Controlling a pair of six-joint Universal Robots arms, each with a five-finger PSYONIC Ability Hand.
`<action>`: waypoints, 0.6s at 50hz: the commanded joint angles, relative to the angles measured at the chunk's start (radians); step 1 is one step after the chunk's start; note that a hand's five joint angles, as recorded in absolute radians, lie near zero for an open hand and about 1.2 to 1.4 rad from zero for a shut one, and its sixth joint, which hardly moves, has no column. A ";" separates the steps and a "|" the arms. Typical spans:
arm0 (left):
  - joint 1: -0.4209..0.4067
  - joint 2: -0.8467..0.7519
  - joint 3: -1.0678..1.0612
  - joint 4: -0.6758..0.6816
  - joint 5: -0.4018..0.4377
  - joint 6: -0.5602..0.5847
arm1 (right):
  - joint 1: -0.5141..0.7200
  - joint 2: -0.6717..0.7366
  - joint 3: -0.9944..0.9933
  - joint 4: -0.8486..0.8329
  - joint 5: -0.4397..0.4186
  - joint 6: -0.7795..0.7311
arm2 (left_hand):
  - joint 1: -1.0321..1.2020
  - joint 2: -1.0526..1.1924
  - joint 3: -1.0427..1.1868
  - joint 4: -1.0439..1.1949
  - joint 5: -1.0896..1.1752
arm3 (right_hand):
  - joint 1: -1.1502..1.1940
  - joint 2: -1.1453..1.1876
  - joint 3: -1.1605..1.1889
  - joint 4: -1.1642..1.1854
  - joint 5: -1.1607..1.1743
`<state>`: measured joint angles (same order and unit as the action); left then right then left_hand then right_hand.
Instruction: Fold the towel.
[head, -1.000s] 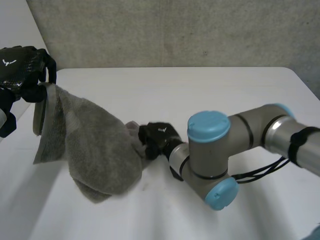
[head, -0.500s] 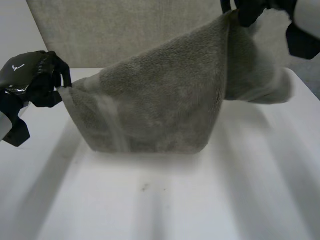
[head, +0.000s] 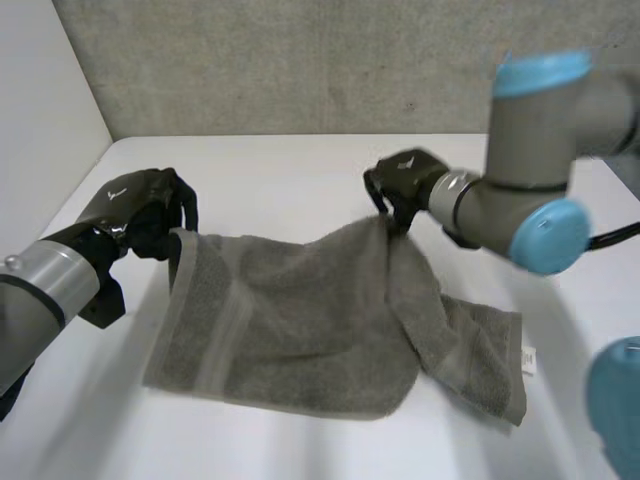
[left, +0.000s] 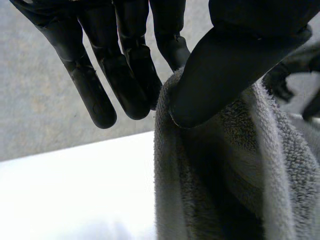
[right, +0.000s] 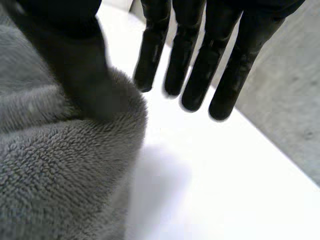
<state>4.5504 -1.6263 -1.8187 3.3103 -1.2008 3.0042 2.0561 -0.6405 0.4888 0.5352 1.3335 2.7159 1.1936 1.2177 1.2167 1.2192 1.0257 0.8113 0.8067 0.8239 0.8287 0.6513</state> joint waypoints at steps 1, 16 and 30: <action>0.016 -0.075 0.053 -0.002 -0.083 0.053 | 0.007 0.055 -0.006 -0.135 0.032 0.001 | 0.203 0.179 0.180 0.177 0.196 | -0.637 -0.632 -0.649 -0.654 -0.651; 0.073 -0.122 0.139 0.008 -0.189 0.142 | -0.079 -0.394 0.397 -0.126 0.070 0.058 | 0.203 0.179 0.180 0.177 0.196 | -0.637 -0.632 -0.649 -0.654 -0.651; 0.079 -0.179 0.160 0.008 -0.187 0.142 | -0.087 -0.677 0.959 -0.118 -0.157 -0.034 | 0.203 0.179 0.180 0.177 0.196 | -0.301 -0.296 -0.313 -0.318 -0.315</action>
<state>4.6304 -1.7921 -1.6565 3.3181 -1.3904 3.1466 1.9678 -1.2304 1.2662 0.4155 1.2654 2.6995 1.1936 1.2177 1.2167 1.2192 1.0257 0.4402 0.4394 0.4481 0.4434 0.2777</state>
